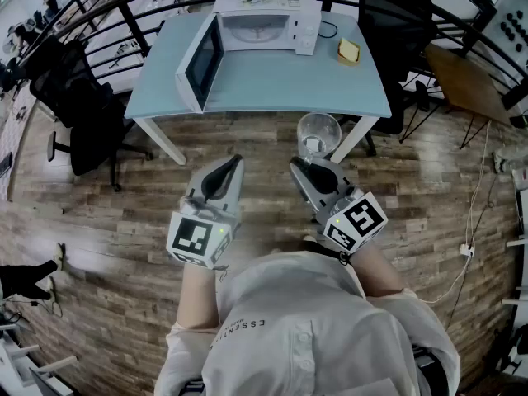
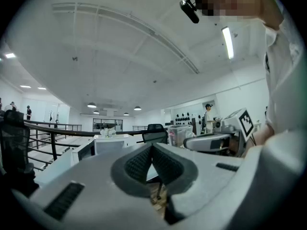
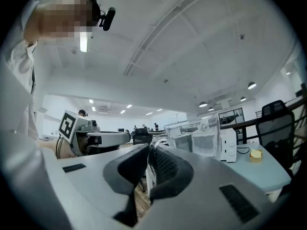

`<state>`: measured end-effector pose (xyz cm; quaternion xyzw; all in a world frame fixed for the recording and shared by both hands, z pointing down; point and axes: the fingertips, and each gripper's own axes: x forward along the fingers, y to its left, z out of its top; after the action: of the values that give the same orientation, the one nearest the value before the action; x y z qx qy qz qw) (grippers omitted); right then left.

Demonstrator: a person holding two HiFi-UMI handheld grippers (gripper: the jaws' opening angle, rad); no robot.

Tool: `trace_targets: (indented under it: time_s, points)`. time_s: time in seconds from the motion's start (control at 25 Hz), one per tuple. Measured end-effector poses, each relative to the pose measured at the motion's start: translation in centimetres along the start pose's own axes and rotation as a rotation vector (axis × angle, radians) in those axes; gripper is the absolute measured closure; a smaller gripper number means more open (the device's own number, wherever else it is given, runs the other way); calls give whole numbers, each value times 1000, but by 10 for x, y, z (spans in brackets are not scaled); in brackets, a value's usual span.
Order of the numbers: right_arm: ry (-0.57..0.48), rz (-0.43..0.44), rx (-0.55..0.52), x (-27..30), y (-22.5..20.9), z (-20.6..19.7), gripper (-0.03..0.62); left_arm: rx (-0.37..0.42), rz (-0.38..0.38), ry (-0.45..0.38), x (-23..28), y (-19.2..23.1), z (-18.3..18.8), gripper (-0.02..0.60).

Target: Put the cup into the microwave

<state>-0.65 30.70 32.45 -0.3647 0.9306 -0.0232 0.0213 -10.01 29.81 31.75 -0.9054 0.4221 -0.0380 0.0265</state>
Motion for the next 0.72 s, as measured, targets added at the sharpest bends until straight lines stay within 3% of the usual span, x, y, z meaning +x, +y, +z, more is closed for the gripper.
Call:
trace_targets:
  time_s: [0.72]
  points:
    - [12, -8, 26, 9, -11, -5, 562, -28, 22, 2, 4, 14, -8, 580]
